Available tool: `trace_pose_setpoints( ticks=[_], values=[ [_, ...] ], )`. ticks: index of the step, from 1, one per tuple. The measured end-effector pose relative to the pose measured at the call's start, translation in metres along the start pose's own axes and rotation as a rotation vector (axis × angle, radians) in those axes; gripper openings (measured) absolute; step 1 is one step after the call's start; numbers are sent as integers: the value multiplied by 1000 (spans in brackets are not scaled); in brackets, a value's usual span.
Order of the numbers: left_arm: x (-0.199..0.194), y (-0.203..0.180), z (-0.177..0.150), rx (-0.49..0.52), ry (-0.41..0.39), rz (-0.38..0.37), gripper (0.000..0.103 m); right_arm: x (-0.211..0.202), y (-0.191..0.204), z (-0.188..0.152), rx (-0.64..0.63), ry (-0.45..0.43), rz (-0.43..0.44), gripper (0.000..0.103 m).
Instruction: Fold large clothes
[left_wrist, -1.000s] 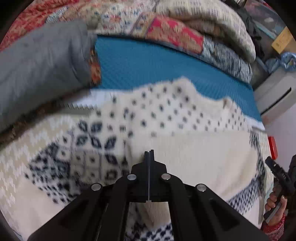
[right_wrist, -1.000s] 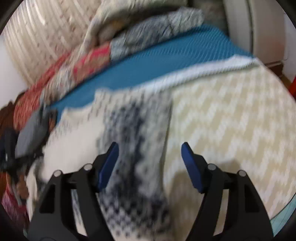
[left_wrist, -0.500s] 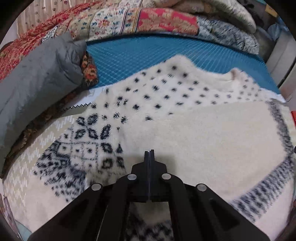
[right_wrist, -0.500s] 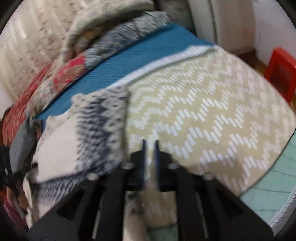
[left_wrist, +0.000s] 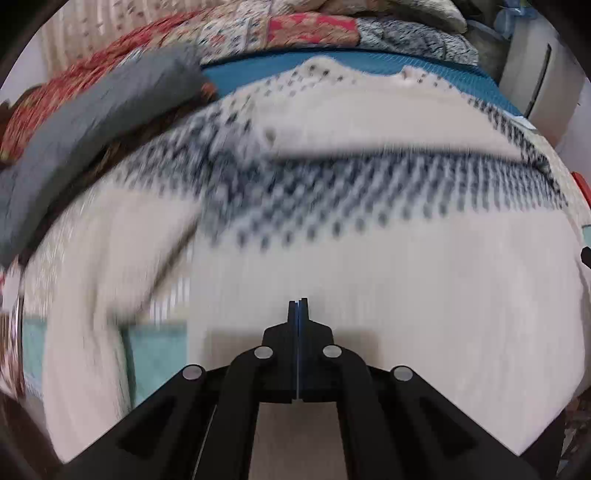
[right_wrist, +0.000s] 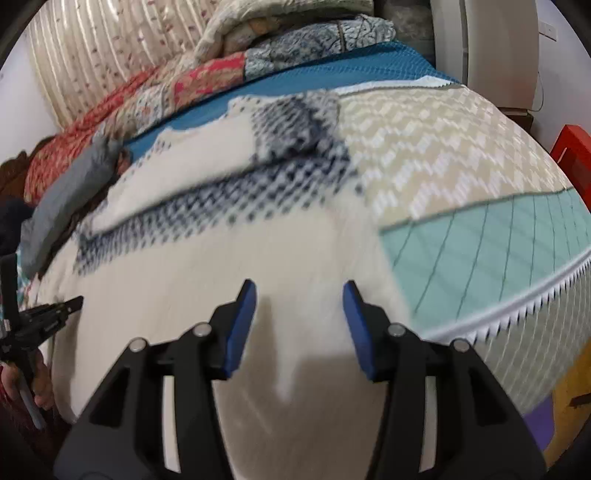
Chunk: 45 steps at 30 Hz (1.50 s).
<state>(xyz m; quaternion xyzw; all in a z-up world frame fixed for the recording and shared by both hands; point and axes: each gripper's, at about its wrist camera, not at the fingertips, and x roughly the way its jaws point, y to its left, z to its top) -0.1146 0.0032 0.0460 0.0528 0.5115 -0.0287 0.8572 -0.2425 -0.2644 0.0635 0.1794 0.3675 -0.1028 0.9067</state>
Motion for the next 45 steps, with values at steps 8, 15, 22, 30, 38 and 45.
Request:
trace_pose_setpoints(
  ticks=[8,15,22,30,38,45],
  values=[
    [-20,-4,-50,-7,-15,21,34,-22,5,-36,24,-4,-29,47],
    [-30,-1,-71,-19,-20,-2,34,-29,-6,-58,122,-2,20,67],
    [-34,5,-80,-42,-24,-39,33,-27,2,-65,133,3,20,86],
    [-33,8,-86,-43,-55,-70,33,-14,26,-76,24,-46,-101,97],
    [-33,10,-90,-46,-93,-86,33,-4,41,-84,-80,-61,-222,98],
    [-32,21,-94,-113,-114,-161,33,-4,42,-85,-82,-65,-226,98]
  ],
)
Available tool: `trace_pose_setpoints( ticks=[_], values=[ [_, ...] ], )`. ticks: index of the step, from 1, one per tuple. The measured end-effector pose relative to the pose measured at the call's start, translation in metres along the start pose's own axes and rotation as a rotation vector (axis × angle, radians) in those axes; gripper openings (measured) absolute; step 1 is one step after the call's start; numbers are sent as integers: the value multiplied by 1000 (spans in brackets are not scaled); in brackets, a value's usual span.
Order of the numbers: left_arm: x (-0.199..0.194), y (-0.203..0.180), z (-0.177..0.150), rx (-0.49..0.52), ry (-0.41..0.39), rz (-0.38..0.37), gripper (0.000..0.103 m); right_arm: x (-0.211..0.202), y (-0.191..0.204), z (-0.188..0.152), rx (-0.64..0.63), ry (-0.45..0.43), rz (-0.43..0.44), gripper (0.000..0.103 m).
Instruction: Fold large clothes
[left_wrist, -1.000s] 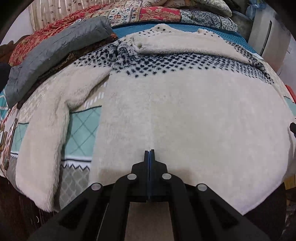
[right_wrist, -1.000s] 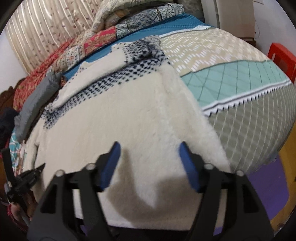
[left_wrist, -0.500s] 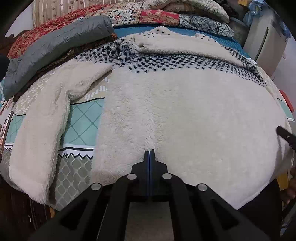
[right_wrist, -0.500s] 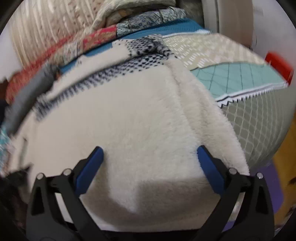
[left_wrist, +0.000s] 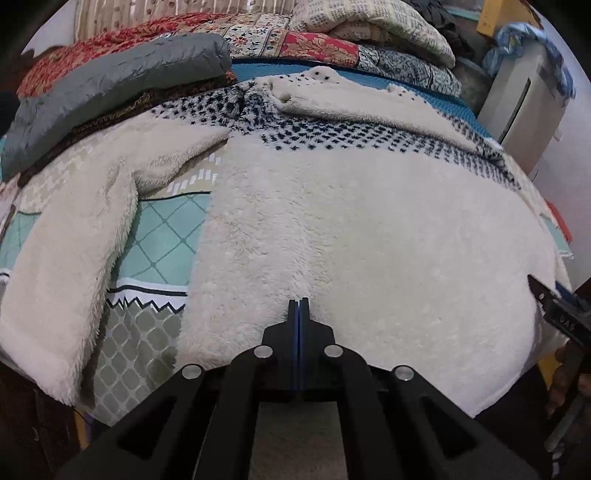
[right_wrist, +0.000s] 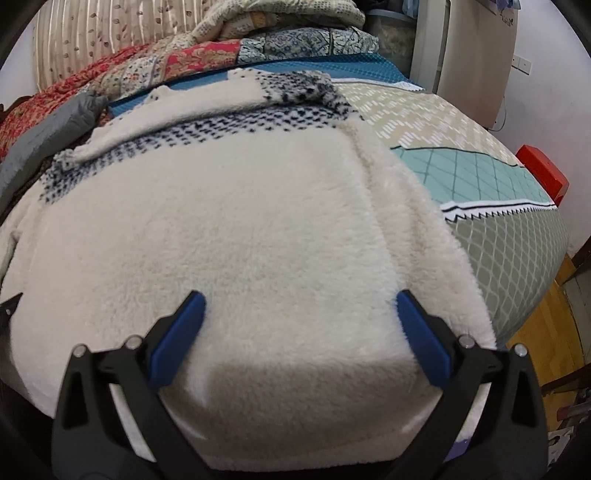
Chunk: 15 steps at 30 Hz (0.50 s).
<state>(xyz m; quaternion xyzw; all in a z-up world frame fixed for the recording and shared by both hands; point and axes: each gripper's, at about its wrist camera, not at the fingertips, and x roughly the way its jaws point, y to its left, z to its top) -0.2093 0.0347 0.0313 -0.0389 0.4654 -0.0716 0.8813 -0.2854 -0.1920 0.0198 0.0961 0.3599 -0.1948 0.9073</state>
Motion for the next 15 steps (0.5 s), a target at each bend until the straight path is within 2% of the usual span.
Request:
trace_pose_setpoints(
  ticks=[6,11,15],
  values=[
    [0,13,-3,-65,-16,-86,33,0,-1,0,-2,1,0,98],
    [0,16,-5,-86,-15,-121,33,0,-1,0,-2,1,-1,98],
    [-4,16,-6,-72,-5,-155,26,0,-1,0,-2,0,-2,98]
  ],
)
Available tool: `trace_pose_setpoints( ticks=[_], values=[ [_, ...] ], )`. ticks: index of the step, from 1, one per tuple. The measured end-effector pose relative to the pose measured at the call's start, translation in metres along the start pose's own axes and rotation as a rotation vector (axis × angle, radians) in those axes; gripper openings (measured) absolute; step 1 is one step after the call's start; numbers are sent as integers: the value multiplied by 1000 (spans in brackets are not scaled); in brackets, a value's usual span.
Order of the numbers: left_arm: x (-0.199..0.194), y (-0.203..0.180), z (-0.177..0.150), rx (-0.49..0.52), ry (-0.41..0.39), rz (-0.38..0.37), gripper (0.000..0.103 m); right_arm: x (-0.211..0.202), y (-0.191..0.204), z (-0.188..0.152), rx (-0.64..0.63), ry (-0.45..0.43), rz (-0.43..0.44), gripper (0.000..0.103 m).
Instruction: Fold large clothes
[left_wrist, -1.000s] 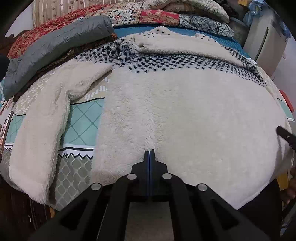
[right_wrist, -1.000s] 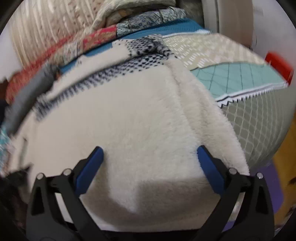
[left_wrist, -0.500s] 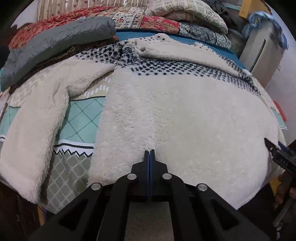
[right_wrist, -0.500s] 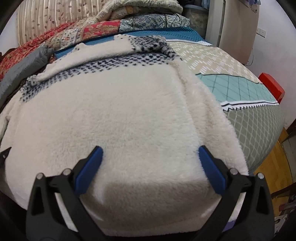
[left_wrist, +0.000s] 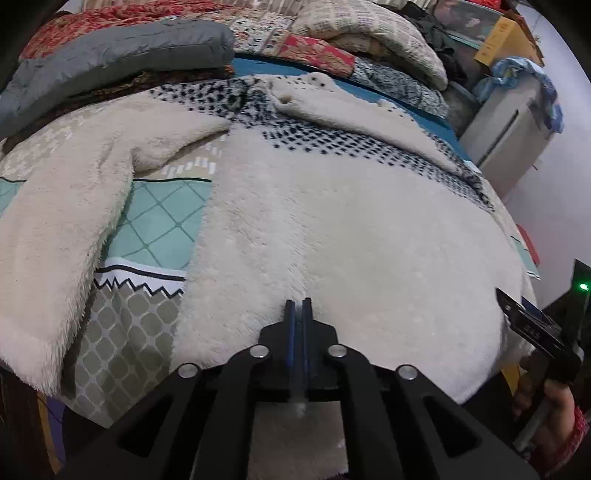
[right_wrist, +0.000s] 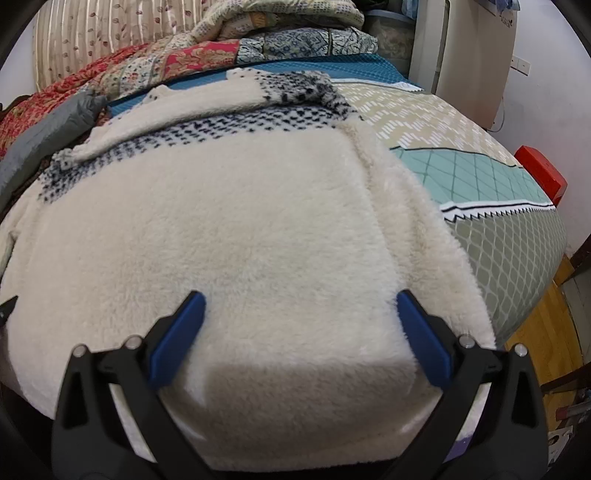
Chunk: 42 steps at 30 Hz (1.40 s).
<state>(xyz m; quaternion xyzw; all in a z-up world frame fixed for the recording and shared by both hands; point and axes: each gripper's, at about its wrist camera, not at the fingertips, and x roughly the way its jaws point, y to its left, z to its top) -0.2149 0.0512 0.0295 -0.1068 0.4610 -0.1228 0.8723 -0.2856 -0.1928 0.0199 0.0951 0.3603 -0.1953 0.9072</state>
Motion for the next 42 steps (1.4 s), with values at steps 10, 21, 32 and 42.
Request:
trace_pose_setpoints(
  ticks=[10,21,32,42],
  values=[
    [-1,-22,-9,123,58,-139,0,1,-1,1,-3,0,-1,98],
    [-3,-15,-13,63,35,-259,0,1,-1,1,-2,0,-3,98],
    [-32,-16,-14,101,-57,-152,0,2,0,0,4,3,-8,98],
    [-129,13,-12,141,-351,171,0,-58,71,22,-264,-175,142,98]
  ],
)
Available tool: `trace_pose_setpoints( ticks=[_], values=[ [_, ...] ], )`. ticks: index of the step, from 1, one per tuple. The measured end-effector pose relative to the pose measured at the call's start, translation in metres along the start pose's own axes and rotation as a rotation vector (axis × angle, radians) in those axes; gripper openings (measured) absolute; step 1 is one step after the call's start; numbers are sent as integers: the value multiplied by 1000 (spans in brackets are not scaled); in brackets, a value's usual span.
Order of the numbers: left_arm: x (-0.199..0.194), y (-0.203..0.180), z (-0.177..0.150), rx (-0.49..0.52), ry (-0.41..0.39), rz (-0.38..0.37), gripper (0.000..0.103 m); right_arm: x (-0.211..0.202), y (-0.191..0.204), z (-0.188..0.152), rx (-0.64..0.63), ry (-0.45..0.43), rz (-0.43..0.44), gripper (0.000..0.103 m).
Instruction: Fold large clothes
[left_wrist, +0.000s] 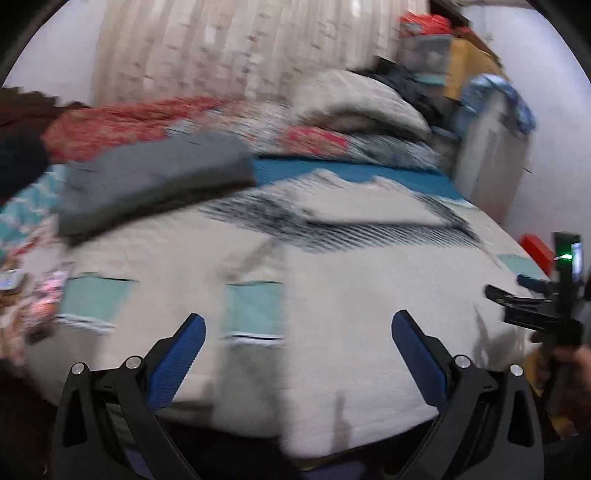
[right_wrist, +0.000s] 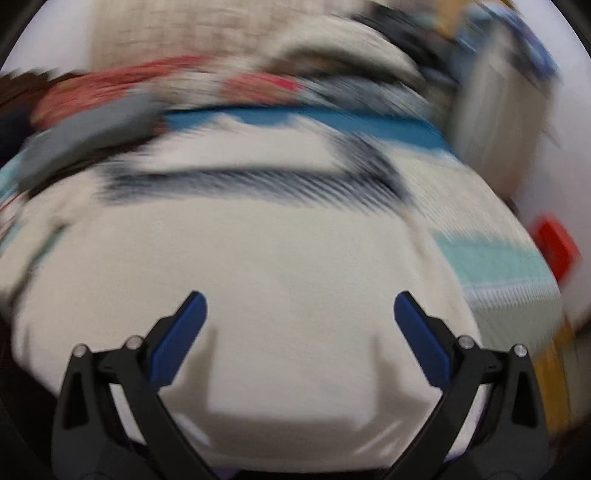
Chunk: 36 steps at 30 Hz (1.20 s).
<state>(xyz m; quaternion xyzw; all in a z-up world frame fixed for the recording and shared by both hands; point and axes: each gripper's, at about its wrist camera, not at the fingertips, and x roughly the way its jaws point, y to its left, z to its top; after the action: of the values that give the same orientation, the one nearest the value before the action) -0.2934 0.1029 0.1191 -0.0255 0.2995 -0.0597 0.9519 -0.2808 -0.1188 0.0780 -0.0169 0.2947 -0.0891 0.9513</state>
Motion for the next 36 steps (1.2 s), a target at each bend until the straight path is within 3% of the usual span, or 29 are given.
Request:
trace_pose_setpoints(
  ticks=[2,6,9,12,17,21,25,26,27,28,30,31,34,36],
  values=[
    [-21,31,-6,-71,-25,75,0,-4,30,17,-96,-17,112,98],
    [-45,87,-26,-198,31,196,0,1,96,42,-219,9,350,98],
    [-69,133,-46,-301,48,317,0,8,165,57,-337,54,527,98],
    [-81,165,-57,-376,63,386,0,6,229,63,-446,77,652,97],
    [-93,193,-64,-455,53,406,0,3,322,51,-624,115,743,97],
    [-86,203,-66,-460,67,401,0,17,370,37,-729,161,728,97],
    [-82,200,-72,-458,88,393,0,34,392,33,-751,191,691,96],
    [-81,200,-73,-459,90,391,0,39,395,35,-744,209,686,92],
    [-79,201,-73,-461,94,388,0,45,399,35,-744,239,680,80],
    [-78,201,-74,-462,96,386,0,52,402,35,-748,271,676,58],
    [-76,203,-73,-467,101,383,0,61,405,38,-745,332,669,31],
    [-75,204,-72,-471,102,384,0,61,406,43,-731,337,675,13],
    [-74,207,-67,-481,91,390,0,51,395,86,-636,316,745,11],
    [-71,208,-60,-481,85,389,0,40,382,131,-565,252,781,11]
  ],
)
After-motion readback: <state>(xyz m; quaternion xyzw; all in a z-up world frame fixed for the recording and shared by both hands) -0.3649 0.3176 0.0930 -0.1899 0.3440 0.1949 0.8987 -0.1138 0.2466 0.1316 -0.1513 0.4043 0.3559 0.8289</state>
